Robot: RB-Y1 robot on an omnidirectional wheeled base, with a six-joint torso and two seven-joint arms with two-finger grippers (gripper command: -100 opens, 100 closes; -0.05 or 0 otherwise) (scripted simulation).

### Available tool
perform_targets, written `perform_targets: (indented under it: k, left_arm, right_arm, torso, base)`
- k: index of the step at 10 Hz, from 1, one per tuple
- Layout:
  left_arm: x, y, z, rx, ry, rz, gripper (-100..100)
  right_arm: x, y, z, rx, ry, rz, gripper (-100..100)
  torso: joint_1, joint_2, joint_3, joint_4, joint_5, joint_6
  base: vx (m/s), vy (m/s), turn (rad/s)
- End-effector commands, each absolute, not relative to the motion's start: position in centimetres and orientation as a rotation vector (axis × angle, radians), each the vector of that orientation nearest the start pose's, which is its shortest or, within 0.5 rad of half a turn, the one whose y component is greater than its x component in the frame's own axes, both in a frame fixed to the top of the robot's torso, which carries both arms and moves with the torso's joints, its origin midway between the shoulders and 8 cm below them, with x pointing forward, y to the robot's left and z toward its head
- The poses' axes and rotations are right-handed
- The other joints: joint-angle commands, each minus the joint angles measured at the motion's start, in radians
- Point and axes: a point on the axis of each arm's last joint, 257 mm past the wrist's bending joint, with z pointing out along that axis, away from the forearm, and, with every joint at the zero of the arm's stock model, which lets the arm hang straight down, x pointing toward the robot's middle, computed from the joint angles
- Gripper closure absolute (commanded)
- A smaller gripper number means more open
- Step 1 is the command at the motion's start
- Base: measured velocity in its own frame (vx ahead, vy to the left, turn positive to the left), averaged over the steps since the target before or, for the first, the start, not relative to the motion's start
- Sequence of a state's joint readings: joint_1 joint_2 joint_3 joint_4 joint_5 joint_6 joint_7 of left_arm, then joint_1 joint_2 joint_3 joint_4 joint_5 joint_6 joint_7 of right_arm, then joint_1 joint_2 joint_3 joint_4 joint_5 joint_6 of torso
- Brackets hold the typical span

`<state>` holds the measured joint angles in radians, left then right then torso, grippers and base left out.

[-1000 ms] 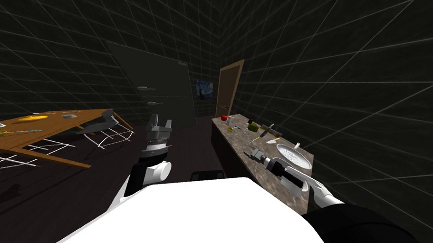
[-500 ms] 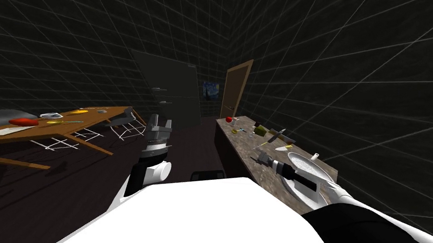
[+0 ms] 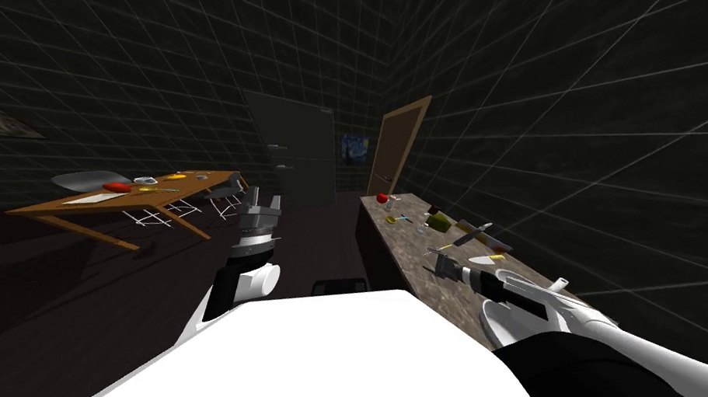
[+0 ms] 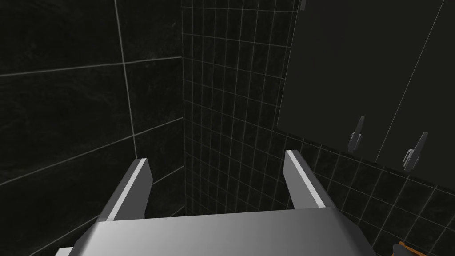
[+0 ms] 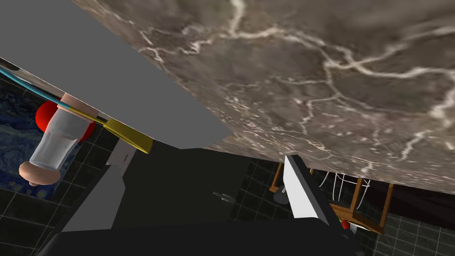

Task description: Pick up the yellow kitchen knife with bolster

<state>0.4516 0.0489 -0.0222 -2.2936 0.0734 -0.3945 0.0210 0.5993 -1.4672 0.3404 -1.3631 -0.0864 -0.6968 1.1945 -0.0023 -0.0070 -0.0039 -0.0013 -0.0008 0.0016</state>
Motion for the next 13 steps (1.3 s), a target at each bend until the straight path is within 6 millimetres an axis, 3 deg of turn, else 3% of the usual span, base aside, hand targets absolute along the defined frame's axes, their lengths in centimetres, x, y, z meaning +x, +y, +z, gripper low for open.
perform_targets:
  k: [1,2,3,4,6,7,9,10,11,13]
  left_arm:
    - [36.3,27.1,2.6,-0.719,0.641,-1.399,0]
    - [36.3,27.1,2.6,-0.719,0.641,-1.399,0]
    - [36.3,27.1,2.6,-0.719,0.641,-1.399,0]
    - [36.3,27.1,2.6,-0.719,0.641,-1.399,0]
    - [36.3,27.1,2.6,-0.719,0.641,-1.399,0]
    - [36.3,27.1,2.6,-0.719,0.641,-1.399,0]
    - [36.3,27.1,2.6,-0.719,0.641,-1.399,0]
    - [36.3,27.1,2.6,-0.719,0.641,-1.399,0]
    - [36.3,27.1,2.6,-0.719,0.641,-1.399,0]
    - [36.3,27.1,2.6,-0.719,0.641,-1.399,0]
  right_arm:
    - [23.6,-54.2,-31.5,-1.224,2.012,-0.119,-100]
    - [23.7,-54.5,-31.2,-1.242,2.011,-0.126,-100]
    - [21.5,-56.5,-31.5,-1.337,2.040,-0.147,-100]
    - [21.6,-56.7,-31.3,-1.345,2.040,-0.151,-100]
    - [16.7,-60.2,-31.7,-1.527,2.101,-0.165,-100]
    - [16.8,-60.4,-31.5,-1.533,2.101,-0.168,-100]
    - [11.4,-63.0,-31.8,-1.693,2.163,-0.138,-100]
    - [11.4,-62.3,-32.0,-1.671,2.162,-0.122,-100]
    - [11.4,-63.0,-31.8,-1.693,2.163,-0.138,-100]
    - [5.9,-64.7,-31.9,-1.818,2.220,-0.076,-100]
  torso:
    - [0.000,0.000,0.000,0.000,0.000,0.000]
    - [0.000,-0.001,0.000,0.000,0.000,-0.001]
    - [0.000,0.000,0.000,0.000,0.000,0.000]
    - [0.000,-0.001,-0.001,0.000,0.000,-0.001]
    - [0.000,-0.001,0.000,0.000,0.000,0.000]
    - [0.000,-0.002,-0.001,0.000,0.000,0.000]
    - [0.000,-0.001,-0.001,0.000,0.000,0.000]
    - [0.000,-0.002,-0.001,0.000,0.000,0.000]
    - [0.000,-0.002,-0.001,0.000,0.000,0.001]
    - [0.002,0.000,0.000,0.000,0.000,0.000]
  base:
    - [0.049,-0.012,0.287]
    - [0.041,-0.019,0.166]
    - [0.054,-0.016,0.294]
    - [0.045,-0.023,0.140]
    - [0.062,-0.023,0.326]
    - [0.056,-0.031,0.105]
    - [0.059,-0.027,0.285]
    - [0.060,-0.027,0.089]
    - [0.030,-0.008,-0.065]
    - [0.051,-0.018,0.223]
